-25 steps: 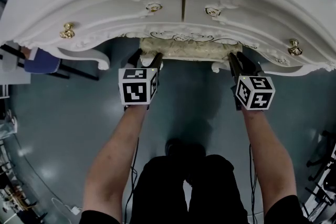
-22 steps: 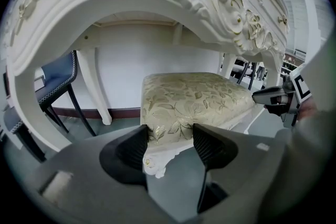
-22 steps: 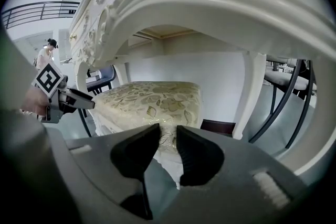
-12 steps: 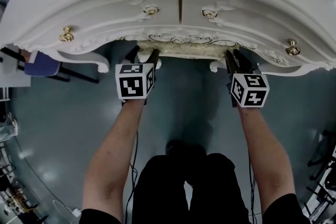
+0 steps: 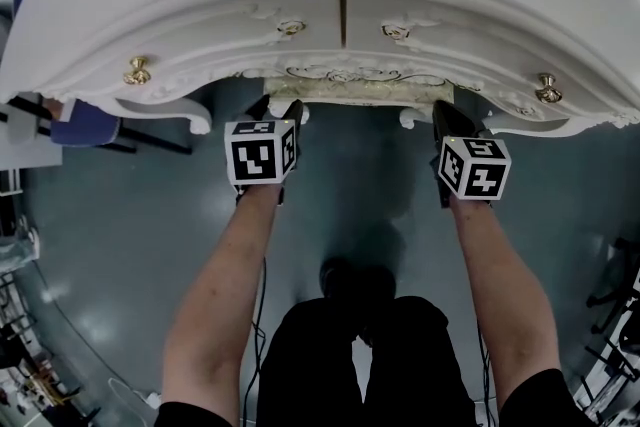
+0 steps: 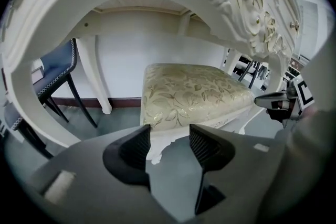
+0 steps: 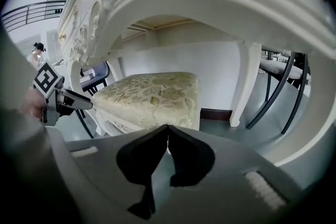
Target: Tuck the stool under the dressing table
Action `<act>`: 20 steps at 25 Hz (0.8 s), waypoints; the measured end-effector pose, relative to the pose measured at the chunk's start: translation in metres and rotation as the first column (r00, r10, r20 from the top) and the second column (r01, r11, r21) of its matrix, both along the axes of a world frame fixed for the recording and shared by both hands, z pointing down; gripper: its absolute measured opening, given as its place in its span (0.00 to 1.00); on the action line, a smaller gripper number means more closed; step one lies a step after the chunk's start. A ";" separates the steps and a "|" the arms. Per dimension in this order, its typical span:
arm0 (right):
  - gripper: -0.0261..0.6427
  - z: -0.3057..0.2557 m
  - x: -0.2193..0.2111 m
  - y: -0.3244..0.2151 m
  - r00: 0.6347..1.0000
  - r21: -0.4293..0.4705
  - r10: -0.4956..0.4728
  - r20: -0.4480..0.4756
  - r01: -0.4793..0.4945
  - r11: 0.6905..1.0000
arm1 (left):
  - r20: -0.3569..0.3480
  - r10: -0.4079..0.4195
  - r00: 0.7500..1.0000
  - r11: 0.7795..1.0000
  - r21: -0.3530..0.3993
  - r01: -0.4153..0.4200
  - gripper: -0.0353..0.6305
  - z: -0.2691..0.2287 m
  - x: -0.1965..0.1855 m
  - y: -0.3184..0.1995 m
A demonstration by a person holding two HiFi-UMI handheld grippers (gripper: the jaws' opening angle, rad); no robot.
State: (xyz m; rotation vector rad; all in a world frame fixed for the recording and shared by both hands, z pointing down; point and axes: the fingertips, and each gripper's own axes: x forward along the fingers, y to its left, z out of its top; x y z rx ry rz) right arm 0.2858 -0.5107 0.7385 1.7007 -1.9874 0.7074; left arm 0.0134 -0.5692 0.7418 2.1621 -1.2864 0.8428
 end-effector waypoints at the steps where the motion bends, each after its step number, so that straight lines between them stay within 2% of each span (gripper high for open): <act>1: 0.05 0.002 0.000 -0.003 1.000 -0.002 0.002 0.008 -0.002 1.000 | 0.006 0.001 1.000 1.000 0.006 -0.001 0.43 0.001 0.001 -0.001; 3: 0.05 0.003 -0.001 -0.009 1.000 0.009 0.002 0.002 -0.002 1.000 | 0.011 -0.004 1.000 1.000 0.020 0.004 0.42 0.002 0.000 -0.005; 7: 0.05 0.005 0.003 -0.017 1.000 0.045 0.005 -0.021 -0.004 0.999 | 0.028 -0.005 1.000 0.999 0.043 0.004 0.32 0.003 -0.003 -0.011; 10: 0.04 0.003 0.004 -0.017 1.000 0.013 0.020 -0.018 -0.020 1.000 | 0.023 -0.023 0.999 0.999 0.032 0.023 0.29 -0.005 -0.005 -0.008; 15: 0.04 -0.012 -0.016 0.024 1.000 -0.054 -0.031 -0.005 0.030 0.998 | 0.028 -0.011 1.000 1.000 -0.001 0.011 0.25 -0.029 -0.007 0.025; 20: 0.04 -0.050 -0.030 0.068 0.994 -0.083 -0.109 -0.006 0.108 0.991 | -0.019 -0.075 0.997 0.997 -0.030 0.074 0.21 -0.073 -0.015 0.047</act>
